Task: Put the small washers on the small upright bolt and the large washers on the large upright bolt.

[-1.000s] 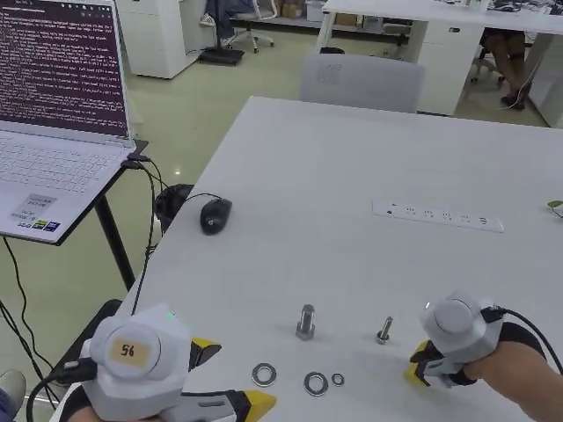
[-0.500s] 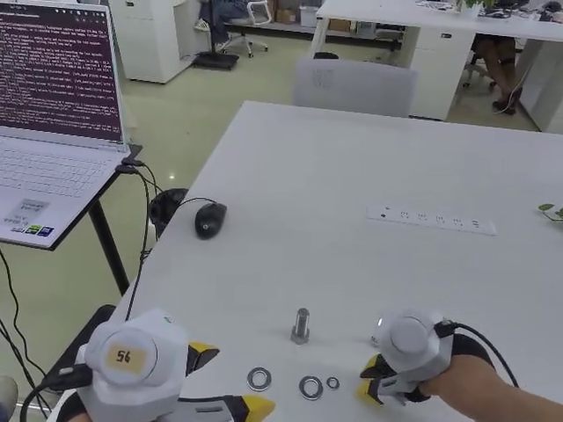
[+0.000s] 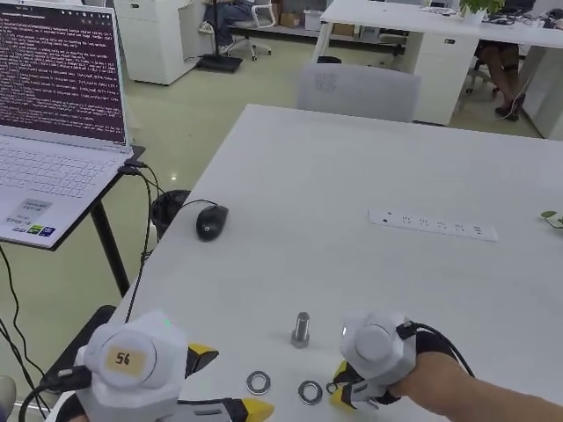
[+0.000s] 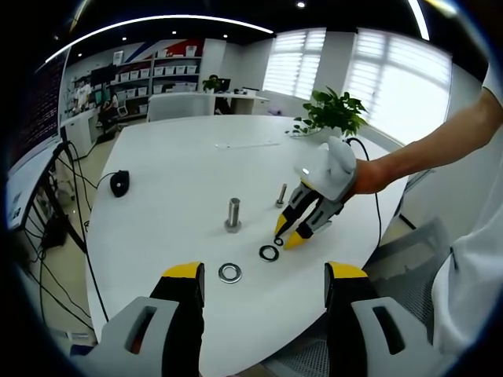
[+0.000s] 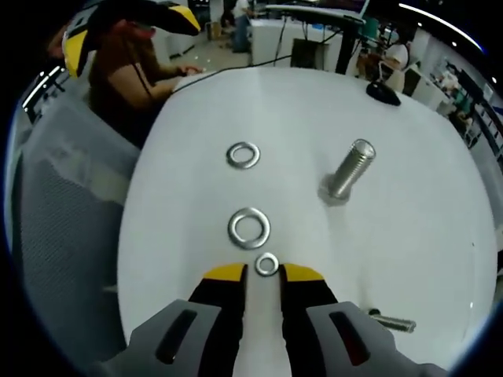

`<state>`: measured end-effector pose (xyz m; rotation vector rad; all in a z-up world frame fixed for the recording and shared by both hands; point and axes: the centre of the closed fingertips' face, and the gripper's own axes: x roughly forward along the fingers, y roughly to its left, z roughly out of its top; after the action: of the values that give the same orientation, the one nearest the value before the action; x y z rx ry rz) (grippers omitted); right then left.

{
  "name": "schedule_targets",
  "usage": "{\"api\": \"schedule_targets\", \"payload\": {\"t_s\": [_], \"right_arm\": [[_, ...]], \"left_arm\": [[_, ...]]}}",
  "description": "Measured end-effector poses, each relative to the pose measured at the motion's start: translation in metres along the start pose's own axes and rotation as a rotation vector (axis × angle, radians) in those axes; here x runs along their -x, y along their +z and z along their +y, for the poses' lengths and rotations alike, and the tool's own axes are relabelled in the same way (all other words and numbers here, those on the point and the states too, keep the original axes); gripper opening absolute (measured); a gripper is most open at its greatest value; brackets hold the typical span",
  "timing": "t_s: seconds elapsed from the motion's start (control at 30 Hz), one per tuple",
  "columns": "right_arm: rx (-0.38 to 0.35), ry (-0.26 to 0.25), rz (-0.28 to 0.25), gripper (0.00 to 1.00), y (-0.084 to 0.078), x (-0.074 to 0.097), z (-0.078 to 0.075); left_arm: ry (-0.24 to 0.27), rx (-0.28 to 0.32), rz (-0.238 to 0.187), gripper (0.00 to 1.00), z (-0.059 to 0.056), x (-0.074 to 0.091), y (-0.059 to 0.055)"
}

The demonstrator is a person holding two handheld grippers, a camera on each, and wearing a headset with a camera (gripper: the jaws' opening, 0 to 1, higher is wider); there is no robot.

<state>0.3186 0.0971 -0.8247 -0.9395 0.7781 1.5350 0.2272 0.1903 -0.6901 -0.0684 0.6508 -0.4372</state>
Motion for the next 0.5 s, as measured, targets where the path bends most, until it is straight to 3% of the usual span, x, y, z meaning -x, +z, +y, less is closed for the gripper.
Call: {"api": "schedule_targets", "payload": {"t_s": [0.3, 0.5], "right_arm": [[0.047, 0.009, 0.047, 0.15, -0.0004, -0.0003, -0.0018], [0.030, 0.002, 0.043, 0.14, -0.0013, -0.0013, -0.0030]], "left_arm": [[0.000, 0.003, 0.000, 0.61, -0.0008, -0.0003, -0.0010], [0.006, 0.006, -0.003, 0.61, 0.0006, 0.0019, -0.0016]]}}
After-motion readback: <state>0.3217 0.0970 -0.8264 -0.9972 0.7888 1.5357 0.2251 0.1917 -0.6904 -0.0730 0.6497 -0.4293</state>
